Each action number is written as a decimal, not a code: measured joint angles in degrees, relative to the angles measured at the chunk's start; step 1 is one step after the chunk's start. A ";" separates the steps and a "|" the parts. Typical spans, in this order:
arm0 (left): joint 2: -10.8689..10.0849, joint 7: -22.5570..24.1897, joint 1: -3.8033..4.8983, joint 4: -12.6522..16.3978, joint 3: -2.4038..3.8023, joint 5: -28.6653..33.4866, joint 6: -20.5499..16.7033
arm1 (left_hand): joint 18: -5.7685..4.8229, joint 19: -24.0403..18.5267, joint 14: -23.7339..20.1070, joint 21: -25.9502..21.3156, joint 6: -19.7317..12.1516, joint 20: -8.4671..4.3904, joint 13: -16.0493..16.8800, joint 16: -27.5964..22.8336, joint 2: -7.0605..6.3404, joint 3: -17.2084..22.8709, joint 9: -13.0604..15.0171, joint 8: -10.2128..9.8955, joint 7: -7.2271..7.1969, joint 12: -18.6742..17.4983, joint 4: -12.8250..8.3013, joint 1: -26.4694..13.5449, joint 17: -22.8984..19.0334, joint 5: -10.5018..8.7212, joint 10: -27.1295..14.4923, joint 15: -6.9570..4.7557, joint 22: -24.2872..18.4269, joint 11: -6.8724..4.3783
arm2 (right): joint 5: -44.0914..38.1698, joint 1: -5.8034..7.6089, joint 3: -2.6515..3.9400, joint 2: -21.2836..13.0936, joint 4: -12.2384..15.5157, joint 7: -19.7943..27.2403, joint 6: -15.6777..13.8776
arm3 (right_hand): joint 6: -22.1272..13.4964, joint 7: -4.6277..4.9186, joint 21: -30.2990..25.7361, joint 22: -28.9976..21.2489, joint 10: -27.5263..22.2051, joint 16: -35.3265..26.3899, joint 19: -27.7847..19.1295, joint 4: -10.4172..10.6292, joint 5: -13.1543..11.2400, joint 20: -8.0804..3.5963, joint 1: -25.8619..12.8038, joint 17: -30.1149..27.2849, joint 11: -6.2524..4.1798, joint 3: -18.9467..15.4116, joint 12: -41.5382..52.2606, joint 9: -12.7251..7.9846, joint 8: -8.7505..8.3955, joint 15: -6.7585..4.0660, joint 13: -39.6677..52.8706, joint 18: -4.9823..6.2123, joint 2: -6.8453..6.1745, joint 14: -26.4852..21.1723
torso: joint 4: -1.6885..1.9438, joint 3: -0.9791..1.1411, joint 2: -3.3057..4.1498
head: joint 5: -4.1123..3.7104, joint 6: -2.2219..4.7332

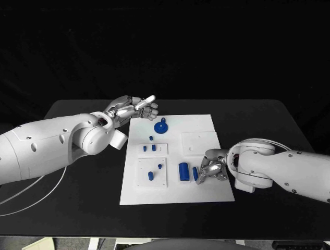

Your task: Assemble the parts on the task board

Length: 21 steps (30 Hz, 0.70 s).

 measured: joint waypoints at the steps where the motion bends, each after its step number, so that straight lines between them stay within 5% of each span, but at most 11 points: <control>1: -0.03 0.00 0.00 0.00 0.00 0.00 0.00 | -0.01 0.00 0.00 0.00 0.00 0.00 0.00 0.00 0.00 0.00 -0.04 0.00 0.00 0.00 0.00 0.00 0.00 0.00 0.00 0.00 0.04 0.00 | -0.03 -0.01 0.02 0.03 -0.03 -0.07 0.07 | 0.02 -0.02 0.00 0.00 0.00 0.00 0.00 -0.16 0.00 0.00 0.15 0.00 0.00 0.16 0.00 0.00 -0.01 0.00 -0.05 0.00 -0.15 0.00 | 0.00 -0.01 0.01 | -0.02 0.00; 16: -0.05 -0.04 0.00 -0.01 0.00 0.00 0.02 | -0.28 0.00 0.00 -0.22 0.00 0.00 0.00 0.00 0.53 0.00 -0.11 0.00 0.00 0.00 0.00 0.53 -0.05 0.00 0.00 0.00 0.16 0.00 | 0.28 0.02 0.14 0.08 -0.19 -0.44 1.17 | 0.11 -0.06 0.00 0.00 0.00 0.00 -0.20 -0.44 0.00 0.21 1.81 -0.01 0.00 0.35 -0.23 0.00 -0.30 0.00 -0.16 0.18 -2.08 0.00 | -0.03 -0.01 0.01 | -0.14 -0.09; 21: -0.04 -0.05 0.00 -0.03 0.00 0.00 0.03 | -0.29 0.00 0.00 -0.22 0.00 0.00 0.00 0.00 0.74 0.00 -0.16 0.00 0.00 0.00 0.00 0.76 -0.05 0.00 0.00 0.00 0.22 0.00 | 0.69 -0.04 0.09 -0.16 -0.17 -0.03 1.09 | 0.09 -0.07 0.00 0.00 -0.30 0.00 -0.30 -0.72 0.00 0.31 -2.62 0.13 -0.30 -6.14 -0.23 0.00 -0.30 0.00 -0.16 0.25 -3.76 -0.01 | -0.03 -0.01 0.01 | -0.17 -0.04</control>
